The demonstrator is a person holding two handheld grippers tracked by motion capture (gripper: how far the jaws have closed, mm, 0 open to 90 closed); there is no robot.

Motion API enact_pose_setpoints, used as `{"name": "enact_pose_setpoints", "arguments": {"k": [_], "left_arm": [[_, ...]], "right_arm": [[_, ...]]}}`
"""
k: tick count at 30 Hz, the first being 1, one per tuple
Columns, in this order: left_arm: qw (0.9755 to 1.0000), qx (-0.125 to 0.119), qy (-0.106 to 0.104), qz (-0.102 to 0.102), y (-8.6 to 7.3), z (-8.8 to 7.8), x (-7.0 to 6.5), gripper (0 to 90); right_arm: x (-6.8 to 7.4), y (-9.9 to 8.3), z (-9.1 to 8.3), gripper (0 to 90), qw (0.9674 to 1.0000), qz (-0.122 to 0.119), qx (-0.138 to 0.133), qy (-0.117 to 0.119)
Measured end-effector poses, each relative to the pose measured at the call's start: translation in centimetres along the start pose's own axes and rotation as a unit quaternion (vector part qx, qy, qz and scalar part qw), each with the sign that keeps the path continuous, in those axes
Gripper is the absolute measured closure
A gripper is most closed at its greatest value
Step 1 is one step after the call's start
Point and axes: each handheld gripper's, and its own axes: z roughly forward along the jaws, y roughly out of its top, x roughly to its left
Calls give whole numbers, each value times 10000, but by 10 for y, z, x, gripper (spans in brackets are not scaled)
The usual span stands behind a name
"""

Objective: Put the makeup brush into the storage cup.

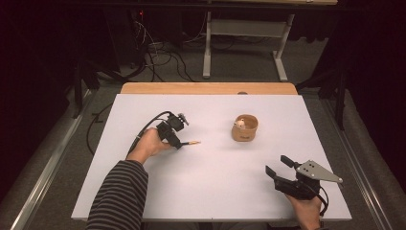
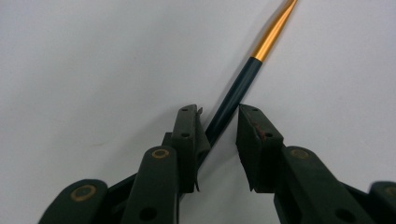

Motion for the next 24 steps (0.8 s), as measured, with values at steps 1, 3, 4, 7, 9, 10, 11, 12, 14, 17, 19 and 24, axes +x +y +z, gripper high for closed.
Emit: {"name": "enact_pose_setpoints", "arguments": {"k": [1, 3, 4, 7, 9, 10, 11, 12, 14, 17, 19, 24], "left_arm": [[10000, 5, -3, -6, 0, 0, 0, 705], [10000, 17, -12, 12, 0, 0, 0, 723], [10000, 23, -19, 13, 0, 0, 0, 746], [10000, 49, -30, 14, 0, 0, -1, 763], [10000, 76, -33, 30, 0, 0, -1, 773], [10000, 80, -35, 29, 0, 0, -1, 773], [10000, 85, -38, 25, 0, -1, -1, 776], [10000, 85, -42, 15, 0, 0, -1, 784], [9999, 100, -33, 10, 1, 0, -1, 787], [9999, 120, -1, 21, 1, 0, -3, 802], [9998, 209, -4, 76, 2, -1, -3, 815], [9993, 331, 105, 114, 6, 0, -7, 828]], "right_arm": [[0, 0, 0, 328, 10000, -18, -13, 10], [0, 0, 0, 328, 10000, -2, -15, 2], [0, 0, 0, 328, 10000, 16, -18, -9], [-1, 0, 0, 328, 10000, 10, -22, -11], [0, 0, 0, 328, 10000, -15, -25, 3], [0, 0, 0, 328, 10000, -26, -30, 11], [1, 0, 0, 328, 10000, 27, -1, 15], [1, 0, 0, 328, 10000, -5, -13, 23], [2, 0, 0, 328, 10000, 9, -3, 21], [1, 0, 0, 328, 10000, 11, -23, 33], [1, 0, 0, 328, 10000, 18, -24, 26], [1, 0, 0, 328, 10000, 16, -15, 27]]}}
